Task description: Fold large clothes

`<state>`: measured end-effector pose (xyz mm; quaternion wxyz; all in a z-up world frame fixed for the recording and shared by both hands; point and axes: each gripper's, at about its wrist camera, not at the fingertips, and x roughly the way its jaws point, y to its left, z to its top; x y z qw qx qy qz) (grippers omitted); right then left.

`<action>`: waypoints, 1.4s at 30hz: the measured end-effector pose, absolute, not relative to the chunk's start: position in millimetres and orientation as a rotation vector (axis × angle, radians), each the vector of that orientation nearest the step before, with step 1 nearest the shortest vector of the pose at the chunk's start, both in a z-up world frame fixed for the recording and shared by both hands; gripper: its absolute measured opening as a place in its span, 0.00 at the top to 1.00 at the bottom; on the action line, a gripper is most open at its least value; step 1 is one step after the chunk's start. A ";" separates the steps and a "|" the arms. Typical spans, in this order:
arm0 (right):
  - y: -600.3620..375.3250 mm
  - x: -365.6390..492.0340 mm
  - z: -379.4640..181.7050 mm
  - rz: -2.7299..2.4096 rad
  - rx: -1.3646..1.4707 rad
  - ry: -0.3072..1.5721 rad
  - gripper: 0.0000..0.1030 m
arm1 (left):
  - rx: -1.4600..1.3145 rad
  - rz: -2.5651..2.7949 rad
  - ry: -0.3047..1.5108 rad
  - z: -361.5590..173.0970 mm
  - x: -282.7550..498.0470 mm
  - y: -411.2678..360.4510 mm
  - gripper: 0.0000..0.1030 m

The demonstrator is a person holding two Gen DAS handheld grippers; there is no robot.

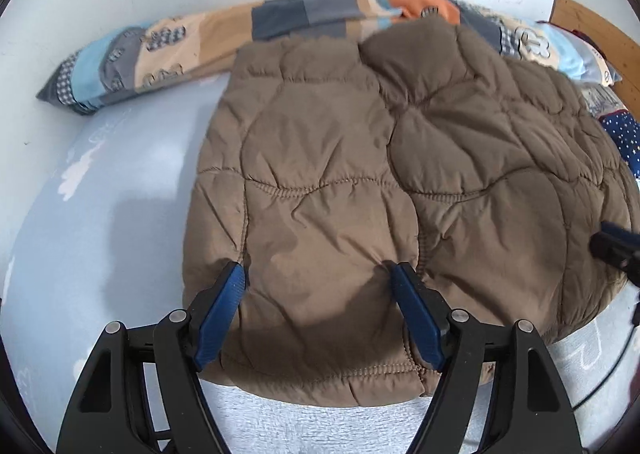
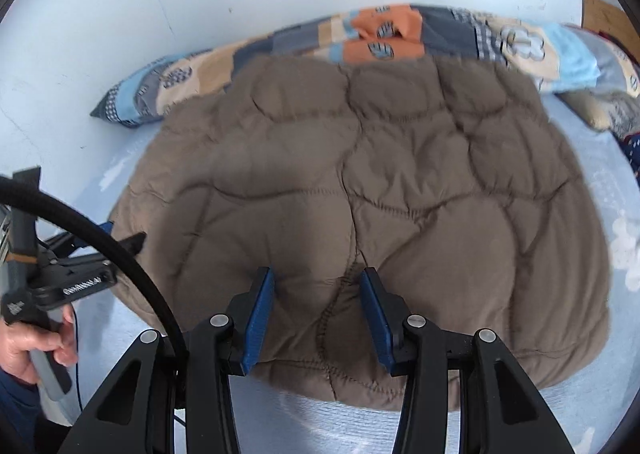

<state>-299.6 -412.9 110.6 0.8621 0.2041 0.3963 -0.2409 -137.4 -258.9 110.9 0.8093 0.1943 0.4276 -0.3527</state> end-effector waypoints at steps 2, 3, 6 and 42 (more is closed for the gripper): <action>-416.4 -295.4 97.4 -0.511 0.454 0.869 0.52 | 0.411 -0.752 0.948 104.3 -134.6 -259.5 0.25; -417.3 -293.8 94.5 -0.513 0.456 0.875 0.52 | 0.413 -0.752 0.947 102.8 -135.1 -260.5 0.24; -419.0 -293.8 93.2 -0.517 0.465 0.880 0.52 | 0.396 -0.757 0.918 109.7 -137.5 -258.4 0.25; -450.5 -338.1 145.6 -0.526 0.628 0.696 0.50 | 0.002 -0.780 0.977 150.7 -57.5 -204.7 0.24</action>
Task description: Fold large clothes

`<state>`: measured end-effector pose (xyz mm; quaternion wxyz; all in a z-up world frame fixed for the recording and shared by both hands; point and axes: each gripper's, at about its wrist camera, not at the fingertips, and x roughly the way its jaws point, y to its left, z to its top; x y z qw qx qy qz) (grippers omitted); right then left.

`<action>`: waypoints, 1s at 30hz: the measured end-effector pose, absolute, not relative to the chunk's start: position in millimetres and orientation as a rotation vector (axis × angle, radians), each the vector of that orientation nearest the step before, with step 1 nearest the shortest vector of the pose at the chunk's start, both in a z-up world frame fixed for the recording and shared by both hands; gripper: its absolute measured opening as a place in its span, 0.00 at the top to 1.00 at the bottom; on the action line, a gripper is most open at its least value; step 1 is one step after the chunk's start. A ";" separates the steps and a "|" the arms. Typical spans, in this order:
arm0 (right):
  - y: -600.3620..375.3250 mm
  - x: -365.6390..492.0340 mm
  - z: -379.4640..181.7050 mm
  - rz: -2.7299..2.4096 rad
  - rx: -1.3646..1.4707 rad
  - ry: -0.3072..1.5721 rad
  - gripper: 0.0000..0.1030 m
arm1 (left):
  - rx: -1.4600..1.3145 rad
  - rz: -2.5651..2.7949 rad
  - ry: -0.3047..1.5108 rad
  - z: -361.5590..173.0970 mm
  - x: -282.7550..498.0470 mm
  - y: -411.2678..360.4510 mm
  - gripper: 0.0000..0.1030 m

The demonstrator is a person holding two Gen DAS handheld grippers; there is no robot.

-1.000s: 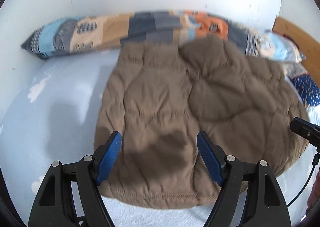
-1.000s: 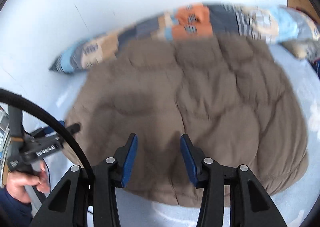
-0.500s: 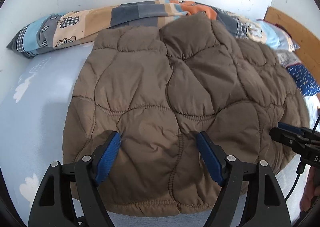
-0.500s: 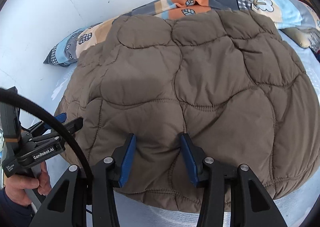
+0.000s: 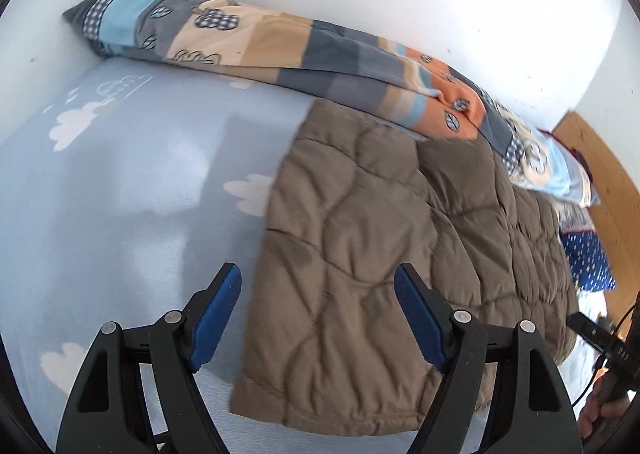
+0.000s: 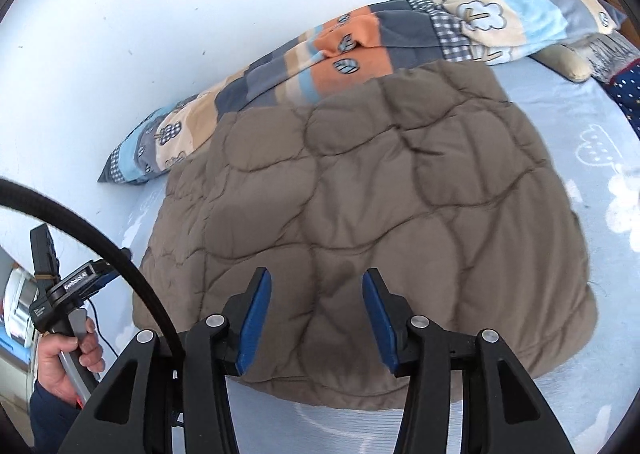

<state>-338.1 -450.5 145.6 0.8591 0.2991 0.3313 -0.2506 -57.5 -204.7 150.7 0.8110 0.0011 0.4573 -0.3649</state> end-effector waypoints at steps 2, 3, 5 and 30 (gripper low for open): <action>-454.1 -342.8 147.1 -0.536 0.635 0.687 0.49 | -0.020 -0.769 0.985 151.7 -49.7 -198.4 0.24; -456.2 -344.4 147.9 -0.539 0.641 0.682 0.49 | -0.034 -0.767 0.989 151.7 -47.3 -195.7 0.24; -457.8 -348.1 148.7 -0.543 0.647 0.676 0.49 | -0.055 -0.767 1.002 150.1 -44.9 -192.0 0.24; -471.7 -376.6 163.3 -0.583 0.648 0.648 0.47 | 0.025 -0.816 1.051 132.5 -54.0 -211.6 0.24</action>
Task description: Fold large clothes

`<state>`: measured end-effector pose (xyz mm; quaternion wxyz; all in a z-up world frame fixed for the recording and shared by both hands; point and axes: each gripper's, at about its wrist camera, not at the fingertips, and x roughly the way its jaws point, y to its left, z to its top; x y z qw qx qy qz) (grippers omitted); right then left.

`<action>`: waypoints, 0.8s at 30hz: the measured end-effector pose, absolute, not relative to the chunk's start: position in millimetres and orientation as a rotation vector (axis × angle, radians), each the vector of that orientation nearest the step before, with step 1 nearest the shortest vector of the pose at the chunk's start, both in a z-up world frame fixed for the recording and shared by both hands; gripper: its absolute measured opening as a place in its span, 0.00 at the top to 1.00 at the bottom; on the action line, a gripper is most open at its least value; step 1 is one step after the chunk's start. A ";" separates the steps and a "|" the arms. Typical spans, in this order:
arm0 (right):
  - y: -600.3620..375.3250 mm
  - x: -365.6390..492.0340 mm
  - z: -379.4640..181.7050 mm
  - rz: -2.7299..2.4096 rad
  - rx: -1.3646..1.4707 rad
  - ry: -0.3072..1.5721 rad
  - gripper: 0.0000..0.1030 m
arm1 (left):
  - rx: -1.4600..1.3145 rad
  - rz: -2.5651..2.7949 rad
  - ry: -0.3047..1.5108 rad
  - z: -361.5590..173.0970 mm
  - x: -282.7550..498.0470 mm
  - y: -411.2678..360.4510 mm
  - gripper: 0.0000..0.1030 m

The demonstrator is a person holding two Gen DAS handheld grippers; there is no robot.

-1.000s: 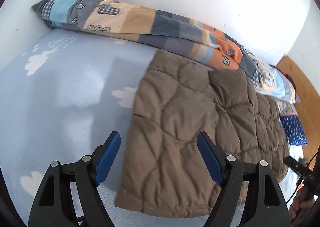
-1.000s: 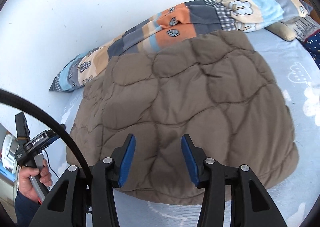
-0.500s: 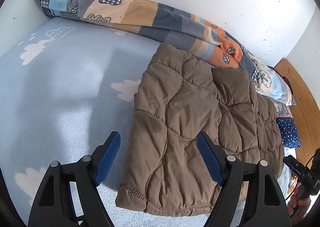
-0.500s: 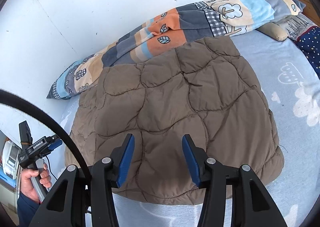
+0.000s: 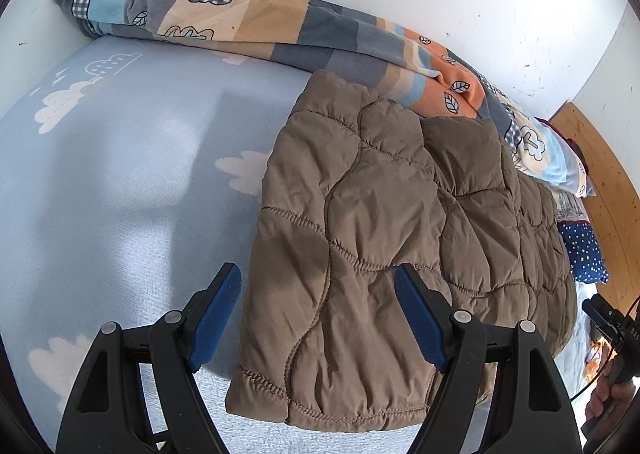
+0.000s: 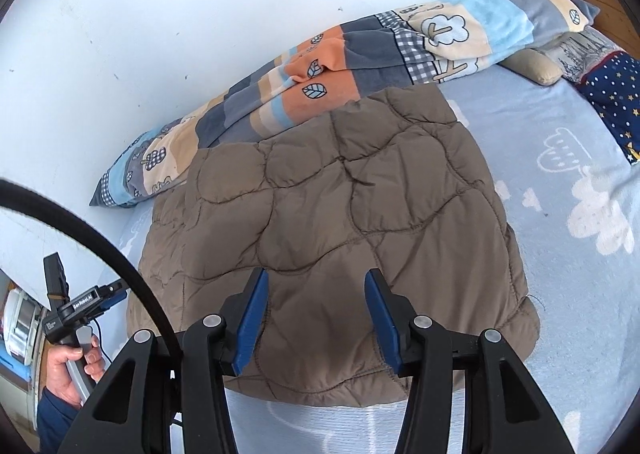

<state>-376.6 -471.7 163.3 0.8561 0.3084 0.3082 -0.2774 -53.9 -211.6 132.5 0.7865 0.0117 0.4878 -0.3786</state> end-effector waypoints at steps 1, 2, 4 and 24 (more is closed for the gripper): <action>-472.8 -377.7 163.1 -0.585 0.655 0.646 0.47 | 0.026 -0.815 1.052 132.1 -53.5 -211.2 0.24; -474.1 -378.5 163.1 -0.587 0.662 0.644 0.47 | 0.027 -0.815 1.052 131.6 -52.6 -210.9 0.24; -476.0 -379.4 162.5 -0.587 0.673 0.645 0.47 | 0.028 -0.825 1.058 130.4 -49.1 -210.9 0.24; -479.8 -390.2 164.3 -0.578 0.664 0.644 0.45 | -0.259 -1.081 1.464 58.4 47.9 -202.4 0.24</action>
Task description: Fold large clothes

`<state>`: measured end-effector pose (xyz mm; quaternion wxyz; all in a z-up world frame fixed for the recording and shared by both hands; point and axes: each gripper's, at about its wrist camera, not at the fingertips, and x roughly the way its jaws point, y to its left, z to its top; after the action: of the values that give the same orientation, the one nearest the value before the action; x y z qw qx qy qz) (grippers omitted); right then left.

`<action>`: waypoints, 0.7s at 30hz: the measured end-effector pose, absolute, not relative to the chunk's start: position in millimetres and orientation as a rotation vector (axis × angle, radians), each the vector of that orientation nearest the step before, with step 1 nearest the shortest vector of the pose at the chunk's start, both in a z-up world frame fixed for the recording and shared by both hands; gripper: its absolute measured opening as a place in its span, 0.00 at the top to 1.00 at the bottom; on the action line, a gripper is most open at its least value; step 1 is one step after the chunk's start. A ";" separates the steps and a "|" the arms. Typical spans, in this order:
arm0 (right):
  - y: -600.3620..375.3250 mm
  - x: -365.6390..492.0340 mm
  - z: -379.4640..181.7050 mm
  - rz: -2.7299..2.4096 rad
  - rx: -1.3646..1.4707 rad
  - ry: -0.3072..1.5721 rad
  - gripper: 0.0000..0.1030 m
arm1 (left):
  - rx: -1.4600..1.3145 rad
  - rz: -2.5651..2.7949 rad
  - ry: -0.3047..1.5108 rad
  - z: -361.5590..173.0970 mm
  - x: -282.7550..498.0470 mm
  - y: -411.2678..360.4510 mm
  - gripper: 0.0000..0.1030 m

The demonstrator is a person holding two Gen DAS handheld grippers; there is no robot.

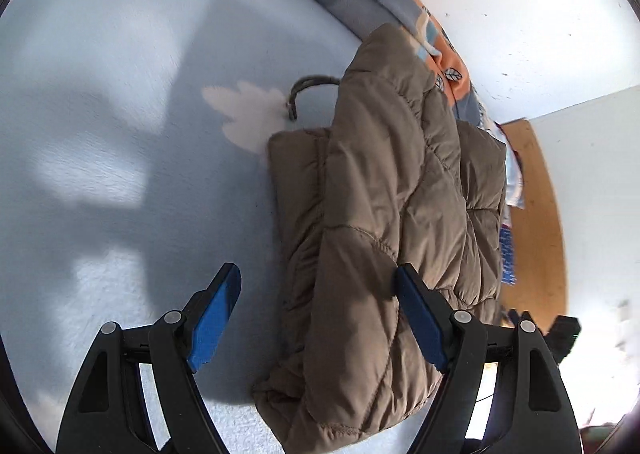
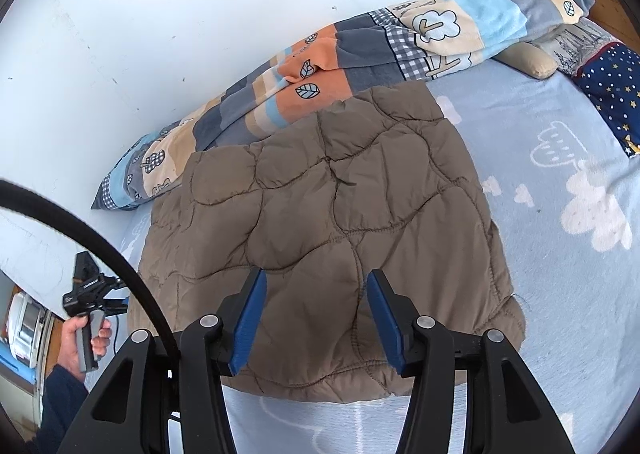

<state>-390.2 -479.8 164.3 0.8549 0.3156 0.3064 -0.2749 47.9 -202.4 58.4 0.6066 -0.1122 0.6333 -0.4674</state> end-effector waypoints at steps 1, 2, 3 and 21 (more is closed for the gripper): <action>-480.3 -392.4 165.7 -0.578 0.659 0.642 0.45 | -0.261 -1.106 1.471 55.1 51.1 -204.8 0.24; -480.5 -395.1 167.3 -0.582 0.655 0.638 0.44 | -0.244 -1.122 1.470 52.9 53.6 -207.3 0.24; -481.4 -398.6 168.8 -0.585 0.650 0.635 0.43 | -0.231 -1.138 1.469 51.5 55.2 -210.0 0.24; -535.4 -463.6 153.7 -0.520 0.817 0.576 0.20 | -0.193 -1.330 1.600 16.3 86.4 -289.2 0.19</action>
<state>-463.6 -535.4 153.7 0.8454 0.3873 0.2732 -0.2464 86.4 -289.2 16.3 0.5022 -0.0797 0.6623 -0.5503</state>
